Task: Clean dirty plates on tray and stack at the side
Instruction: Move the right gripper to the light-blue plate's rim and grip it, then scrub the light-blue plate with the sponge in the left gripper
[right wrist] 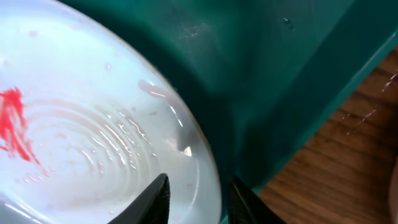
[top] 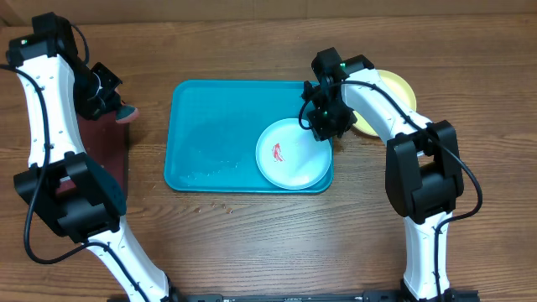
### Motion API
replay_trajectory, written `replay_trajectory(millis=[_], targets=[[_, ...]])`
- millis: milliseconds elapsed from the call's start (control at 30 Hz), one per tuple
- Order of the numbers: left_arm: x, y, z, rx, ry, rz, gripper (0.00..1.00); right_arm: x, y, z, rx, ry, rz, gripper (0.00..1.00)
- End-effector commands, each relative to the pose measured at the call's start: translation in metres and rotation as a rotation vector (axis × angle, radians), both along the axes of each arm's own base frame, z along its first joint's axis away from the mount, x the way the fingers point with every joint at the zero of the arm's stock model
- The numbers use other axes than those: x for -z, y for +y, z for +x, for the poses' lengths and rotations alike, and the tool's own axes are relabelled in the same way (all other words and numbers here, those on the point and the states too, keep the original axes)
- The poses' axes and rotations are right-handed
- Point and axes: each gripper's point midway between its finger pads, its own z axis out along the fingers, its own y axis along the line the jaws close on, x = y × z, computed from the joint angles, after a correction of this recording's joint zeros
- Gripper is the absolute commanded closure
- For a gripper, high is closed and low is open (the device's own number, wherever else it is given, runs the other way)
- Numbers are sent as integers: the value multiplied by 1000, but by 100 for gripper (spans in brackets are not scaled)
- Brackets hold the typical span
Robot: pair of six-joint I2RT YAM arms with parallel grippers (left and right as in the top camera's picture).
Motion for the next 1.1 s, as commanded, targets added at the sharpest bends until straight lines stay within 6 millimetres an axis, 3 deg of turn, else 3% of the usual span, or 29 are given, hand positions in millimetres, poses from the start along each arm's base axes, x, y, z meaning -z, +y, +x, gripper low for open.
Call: replay_trajectory(millis=[0,400,567,800,933,1067], targets=[[-2,-5,1,37,-13,-11,96,1,7,-4,39,18,29,69],[-5,-17,4,88,-41,-73,96,20,-8,-23,156,84,-52,72],[-5,-26,6,120,-45,-75,96,19,3,-29,170,110,-14,77],[-8,-73,18,324,-95,-113,96,20,29,-13,262,47,41,89],[-7,-98,19,388,-79,-96,96,19,43,-8,266,14,61,89],[-5,-113,17,432,-56,-58,96,21,34,-13,270,25,13,89]])
